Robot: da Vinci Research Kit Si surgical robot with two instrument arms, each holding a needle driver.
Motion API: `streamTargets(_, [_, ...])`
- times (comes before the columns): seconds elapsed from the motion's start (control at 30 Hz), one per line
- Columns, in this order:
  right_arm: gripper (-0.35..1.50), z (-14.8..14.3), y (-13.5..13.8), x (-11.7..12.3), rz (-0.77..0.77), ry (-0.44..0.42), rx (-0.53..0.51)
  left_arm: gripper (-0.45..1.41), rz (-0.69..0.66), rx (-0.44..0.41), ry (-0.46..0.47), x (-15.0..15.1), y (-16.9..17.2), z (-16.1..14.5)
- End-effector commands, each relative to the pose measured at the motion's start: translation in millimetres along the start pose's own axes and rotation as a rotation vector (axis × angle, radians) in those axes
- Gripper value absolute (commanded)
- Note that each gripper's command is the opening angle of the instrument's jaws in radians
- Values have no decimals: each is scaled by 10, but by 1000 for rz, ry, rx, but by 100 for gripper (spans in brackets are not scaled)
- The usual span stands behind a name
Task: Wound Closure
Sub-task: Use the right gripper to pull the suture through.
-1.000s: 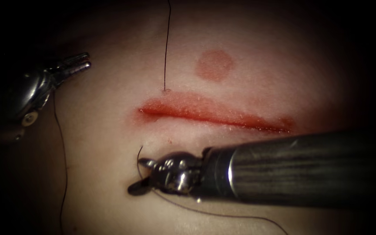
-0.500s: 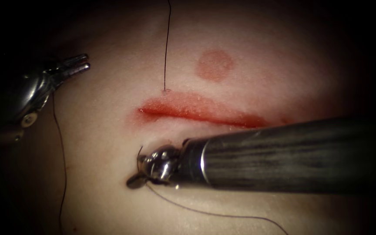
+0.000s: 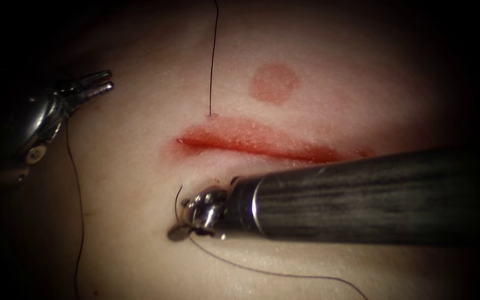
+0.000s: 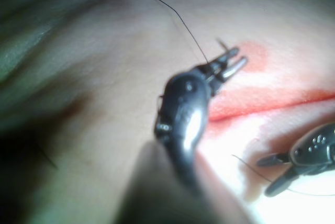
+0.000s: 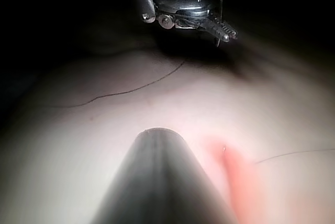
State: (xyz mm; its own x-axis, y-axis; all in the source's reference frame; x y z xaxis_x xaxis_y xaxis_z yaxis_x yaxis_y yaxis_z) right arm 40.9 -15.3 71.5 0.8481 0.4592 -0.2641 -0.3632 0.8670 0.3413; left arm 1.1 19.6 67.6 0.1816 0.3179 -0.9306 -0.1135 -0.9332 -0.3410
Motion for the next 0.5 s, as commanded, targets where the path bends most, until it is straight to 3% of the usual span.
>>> streamTargets(0.03, [91, 15, -5, 0, -4, -12, -1, -35, -4, 0, 1, -8, -1, 4])
streamTargets(0.1, [91, 27, -6, -1, -10, -24, 9, -35, -4, 0, 1, -8, 0, 4])
streamTargets(0.17, [78, 35, -6, -2, -13, -30, 13, -35, -3, 0, 1, -8, 0, 4])
streamTargets(0.23, [25, 42, -5, -2, -13, -30, 11, -35, -3, -1, 1, -8, 0, 3])
streamTargets(0.27, [-35, 41, -4, -4, -14, -24, 11, -35, -3, -4, 4, -8, 0, 2])
streamTargets(0.5, [-35, 6, -7, -18, -31, -23, 14, -35, -3, -3, 4, -8, 0, 3])
